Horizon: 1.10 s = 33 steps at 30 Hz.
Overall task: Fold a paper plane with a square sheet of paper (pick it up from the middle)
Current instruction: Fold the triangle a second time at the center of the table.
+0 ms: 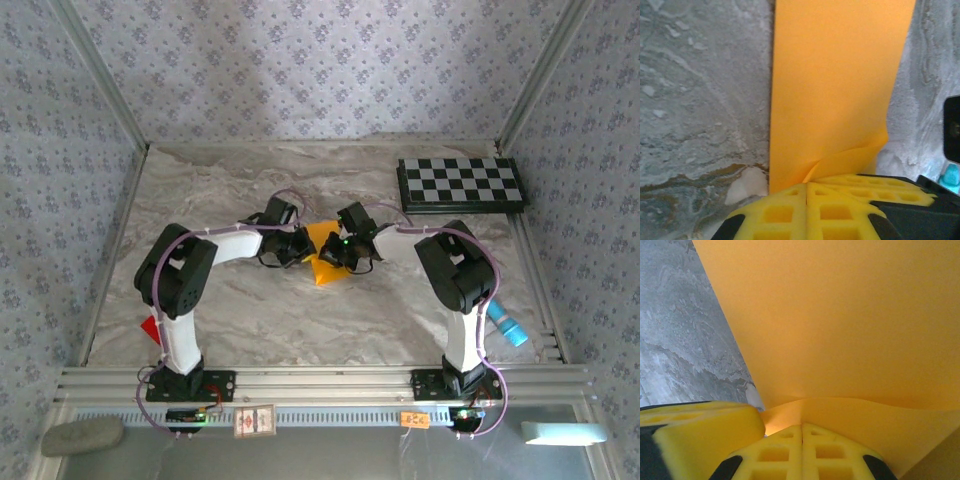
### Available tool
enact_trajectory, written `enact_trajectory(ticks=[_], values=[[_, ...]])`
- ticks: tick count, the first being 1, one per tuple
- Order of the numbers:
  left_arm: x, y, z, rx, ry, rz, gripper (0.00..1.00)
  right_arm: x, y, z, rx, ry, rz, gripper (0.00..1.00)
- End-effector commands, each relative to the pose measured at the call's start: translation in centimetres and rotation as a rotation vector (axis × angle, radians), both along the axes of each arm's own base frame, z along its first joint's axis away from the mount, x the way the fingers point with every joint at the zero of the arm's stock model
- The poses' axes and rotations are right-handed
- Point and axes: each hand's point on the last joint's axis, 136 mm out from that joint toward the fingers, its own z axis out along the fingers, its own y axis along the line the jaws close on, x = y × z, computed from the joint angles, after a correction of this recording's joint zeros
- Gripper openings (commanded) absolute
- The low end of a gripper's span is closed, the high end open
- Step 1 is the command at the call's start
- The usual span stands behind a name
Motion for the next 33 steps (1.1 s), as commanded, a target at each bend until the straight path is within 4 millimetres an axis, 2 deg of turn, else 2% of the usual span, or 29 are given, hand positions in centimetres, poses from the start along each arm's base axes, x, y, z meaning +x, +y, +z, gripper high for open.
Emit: enact_trajectory(ticks=[1,5,13,16,18,28,31,33], values=[[-0.1,0.1,-0.8,0.037,0.014,-0.011,0.04,-1.1,-1.4,-2.1,-0.072,0.070,-0.004,0.03],[-0.5,1.0,-1.9,0.088,0.040,0.004,0.04,-0.9,-1.2,-1.5,-0.056,0.053,0.002,0.03],[-1.1,1.5,-3.2,0.120,0.074,-0.009,0.03,0.2,-0.2,2.7,0.048,-0.074,0.078,0.05],[-1.2,1.5,-3.4,0.131,0.079,-0.018,0.03,0.1,-0.5,3.1,0.047,-0.106,0.108,0.05],[-1.2,1.5,-3.4,0.131,0.079,-0.020,0.03,0.0,-1.0,2.7,0.030,-0.108,0.115,0.05],[-0.8,1.1,-2.9,0.119,0.066,-0.027,0.03,-1.1,-4.2,-1.7,-0.084,-0.025,0.066,0.05],[-0.5,0.8,-2.2,0.103,0.051,-0.030,0.03,-1.6,-5.0,-2.9,-0.113,0.001,0.052,0.05],[-0.1,0.3,-1.0,0.081,0.026,-0.038,0.03,-1.9,-5.6,-3.7,-0.135,0.015,0.043,0.05]])
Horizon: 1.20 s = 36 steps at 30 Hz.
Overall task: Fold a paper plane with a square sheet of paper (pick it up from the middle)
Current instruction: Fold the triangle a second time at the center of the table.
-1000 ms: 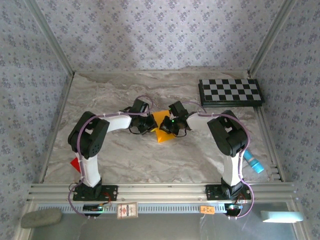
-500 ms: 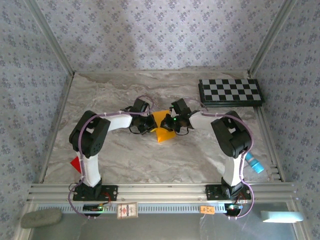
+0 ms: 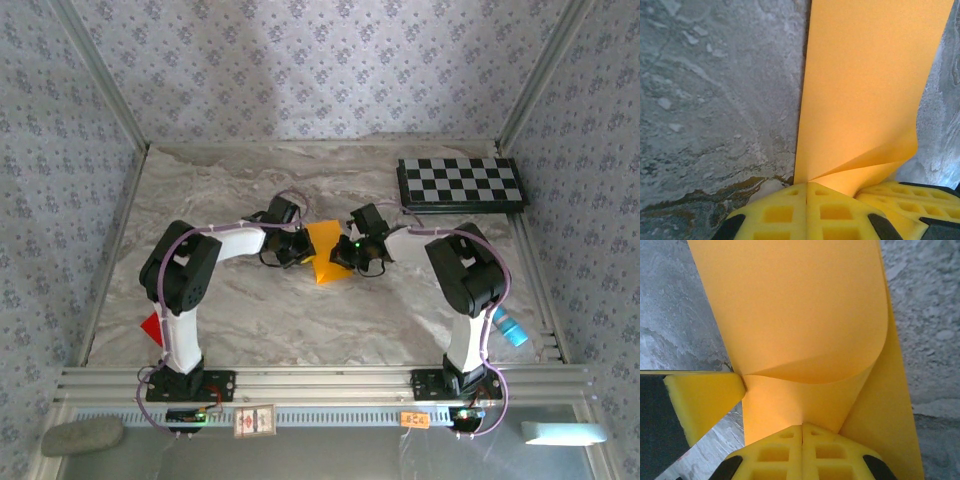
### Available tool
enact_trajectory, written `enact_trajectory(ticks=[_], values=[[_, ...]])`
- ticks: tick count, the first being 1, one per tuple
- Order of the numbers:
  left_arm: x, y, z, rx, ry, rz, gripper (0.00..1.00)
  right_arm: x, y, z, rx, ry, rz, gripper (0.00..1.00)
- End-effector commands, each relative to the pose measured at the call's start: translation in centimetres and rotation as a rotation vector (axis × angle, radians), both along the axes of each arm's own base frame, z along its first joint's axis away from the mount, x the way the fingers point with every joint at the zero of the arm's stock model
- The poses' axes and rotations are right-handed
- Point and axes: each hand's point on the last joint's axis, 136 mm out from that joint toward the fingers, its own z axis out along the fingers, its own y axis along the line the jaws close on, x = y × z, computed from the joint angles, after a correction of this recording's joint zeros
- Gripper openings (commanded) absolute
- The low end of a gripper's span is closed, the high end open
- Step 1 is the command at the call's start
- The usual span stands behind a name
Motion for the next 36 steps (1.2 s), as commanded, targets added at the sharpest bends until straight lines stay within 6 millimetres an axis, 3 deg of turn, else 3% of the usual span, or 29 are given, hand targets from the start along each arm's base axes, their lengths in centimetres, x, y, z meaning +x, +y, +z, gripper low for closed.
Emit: enact_trajectory(ticks=[1,5,9,19,36], values=[[0.0,-0.3,0.9,0.009,-0.014,-0.029,0.04,-1.5,-2.9,-3.9,-0.126,0.077,-0.033,0.05],[0.4,-1.3,4.6,-0.037,-0.091,-0.058,0.09,-2.1,-4.0,-5.0,-0.165,0.107,-0.054,0.04],[-1.3,-1.9,5.7,-0.057,-0.095,-0.071,0.12,-2.2,-4.6,-5.3,-0.191,0.120,-0.072,0.04],[-5.9,-3.4,2.9,-0.075,0.016,-0.109,0.10,-2.8,-5.7,-6.0,-0.262,0.172,-0.094,0.04],[-7.4,-2.9,-0.4,-0.020,0.090,-0.139,0.09,-3.0,-5.7,-6.4,-0.278,0.195,-0.091,0.04]])
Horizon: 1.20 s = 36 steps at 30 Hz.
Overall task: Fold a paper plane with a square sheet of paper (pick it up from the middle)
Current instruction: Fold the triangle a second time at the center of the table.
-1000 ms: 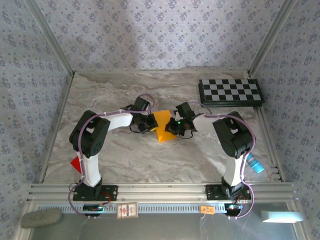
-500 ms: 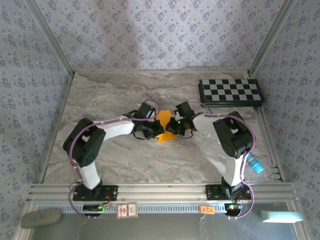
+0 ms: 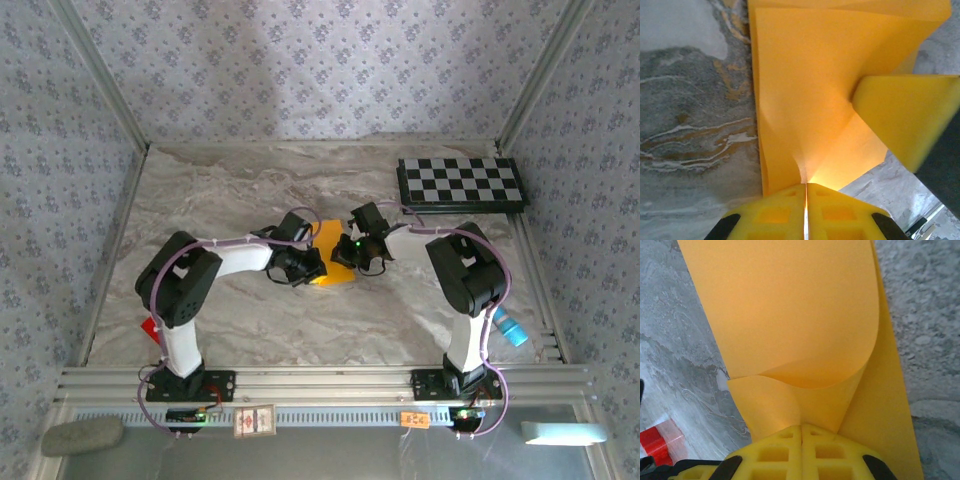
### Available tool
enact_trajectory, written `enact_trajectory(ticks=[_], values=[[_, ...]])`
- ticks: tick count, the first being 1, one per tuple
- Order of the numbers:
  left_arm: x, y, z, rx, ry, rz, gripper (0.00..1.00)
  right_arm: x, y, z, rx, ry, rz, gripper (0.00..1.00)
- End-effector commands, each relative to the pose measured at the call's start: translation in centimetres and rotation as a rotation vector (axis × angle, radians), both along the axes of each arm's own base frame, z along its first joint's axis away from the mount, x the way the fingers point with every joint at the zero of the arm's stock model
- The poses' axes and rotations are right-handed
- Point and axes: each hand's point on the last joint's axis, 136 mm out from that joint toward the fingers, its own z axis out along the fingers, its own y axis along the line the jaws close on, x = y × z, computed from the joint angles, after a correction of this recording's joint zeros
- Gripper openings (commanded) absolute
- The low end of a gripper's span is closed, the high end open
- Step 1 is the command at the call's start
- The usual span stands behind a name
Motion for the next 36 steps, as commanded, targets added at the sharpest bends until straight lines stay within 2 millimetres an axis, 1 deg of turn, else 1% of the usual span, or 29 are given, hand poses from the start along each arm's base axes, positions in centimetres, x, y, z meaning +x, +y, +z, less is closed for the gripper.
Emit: enact_trajectory(ticks=[1,10,14,19,23,26,29,30,33,36], values=[[-0.9,0.1,-0.8,0.013,0.027,-0.029,0.09,-3.2,-5.2,-6.1,-0.250,0.178,-0.074,0.04],[-1.9,1.0,-1.8,0.053,0.051,-0.049,0.08,-3.3,-5.3,-6.3,-0.257,0.184,-0.074,0.04],[-3.1,1.8,-2.4,0.088,0.072,-0.085,0.06,-3.3,-5.4,-6.3,-0.260,0.187,-0.073,0.04],[-5.0,3.4,-3.5,0.174,0.088,-0.160,0.05,-3.4,-5.4,-6.4,-0.263,0.189,-0.071,0.04],[-6.5,4.6,-3.7,0.222,0.095,-0.199,0.05,-3.3,-5.4,-6.3,-0.258,0.188,-0.075,0.04],[-6.6,5.0,-2.5,0.224,0.057,-0.211,0.05,-3.3,-5.2,-6.0,-0.249,0.185,-0.077,0.04],[-5.3,4.6,0.1,0.205,-0.030,-0.209,0.05,-3.4,-5.1,-5.9,-0.237,0.188,-0.083,0.04],[-4.6,4.1,1.1,0.185,-0.068,-0.204,0.05,-3.4,-5.0,-5.8,-0.231,0.189,-0.084,0.04],[-2.6,2.6,3.3,0.120,-0.156,-0.166,0.05,-3.4,-4.7,-5.8,-0.220,0.190,-0.088,0.04],[-1.0,1.1,3.7,0.066,-0.195,-0.118,0.05,-3.4,-4.6,-5.8,-0.214,0.190,-0.088,0.04]])
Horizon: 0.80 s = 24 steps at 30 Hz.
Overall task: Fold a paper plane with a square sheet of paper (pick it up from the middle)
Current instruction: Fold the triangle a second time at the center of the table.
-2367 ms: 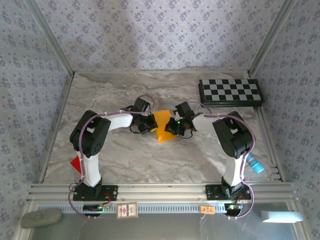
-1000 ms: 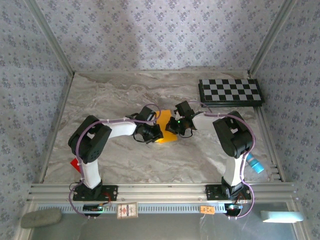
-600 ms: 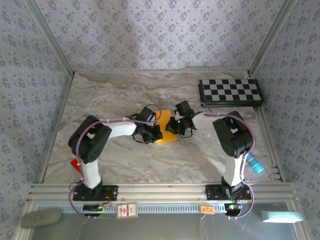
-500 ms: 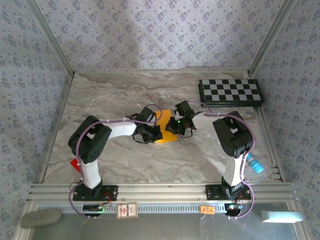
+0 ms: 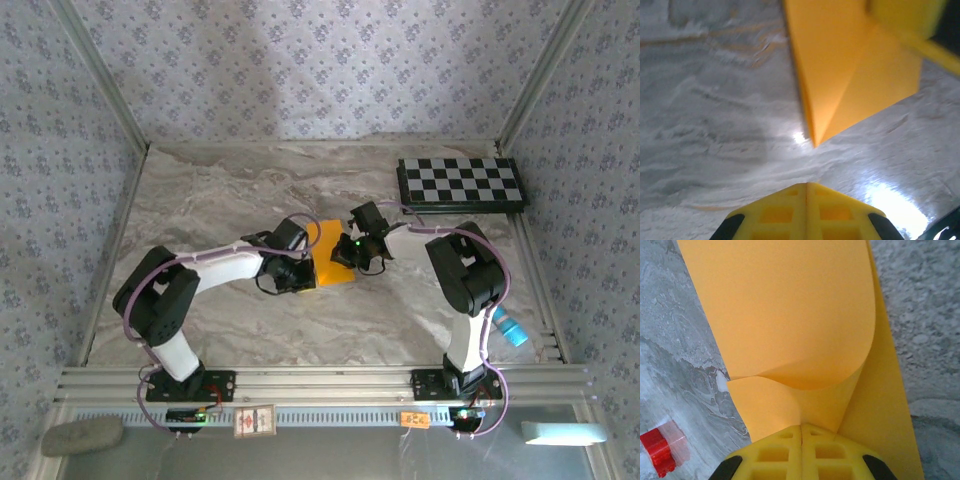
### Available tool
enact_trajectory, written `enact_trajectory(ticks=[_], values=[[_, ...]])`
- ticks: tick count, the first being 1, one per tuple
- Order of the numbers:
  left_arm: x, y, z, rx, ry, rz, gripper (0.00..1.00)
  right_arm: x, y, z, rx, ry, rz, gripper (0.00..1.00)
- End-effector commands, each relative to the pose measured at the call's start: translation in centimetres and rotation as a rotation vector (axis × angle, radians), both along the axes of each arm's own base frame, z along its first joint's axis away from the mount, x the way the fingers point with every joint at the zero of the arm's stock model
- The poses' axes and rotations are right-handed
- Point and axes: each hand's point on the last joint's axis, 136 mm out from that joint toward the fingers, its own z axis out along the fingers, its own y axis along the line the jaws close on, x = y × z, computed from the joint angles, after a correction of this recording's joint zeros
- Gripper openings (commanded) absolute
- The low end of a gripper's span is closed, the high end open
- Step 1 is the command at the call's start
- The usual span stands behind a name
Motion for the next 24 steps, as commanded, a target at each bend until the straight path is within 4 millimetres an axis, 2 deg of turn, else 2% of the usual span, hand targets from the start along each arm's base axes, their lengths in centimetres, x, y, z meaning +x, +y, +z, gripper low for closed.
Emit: enact_trajectory(ticks=[1,5,13,18,24], values=[[2.5,-1.9,1.6,-0.068,-0.072,0.043,0.05,-3.4,-4.6,-5.8,-0.212,0.173,-0.075,0.04],[3.5,-2.8,0.3,-0.060,-0.045,0.072,0.04,-3.3,-4.4,-5.6,-0.198,0.170,-0.072,0.04],[3.2,-1.9,-2.8,0.012,0.009,0.091,0.01,-2.8,-3.5,-4.4,-0.139,0.131,-0.058,0.04],[1.7,0.0,-4.6,0.081,0.034,0.085,0.00,-1.6,-2.3,-1.6,-0.076,0.020,0.001,0.04],[1.0,0.2,-5.3,0.089,0.063,0.064,0.00,-1.0,0.2,2.6,0.012,-0.116,0.112,0.06]])
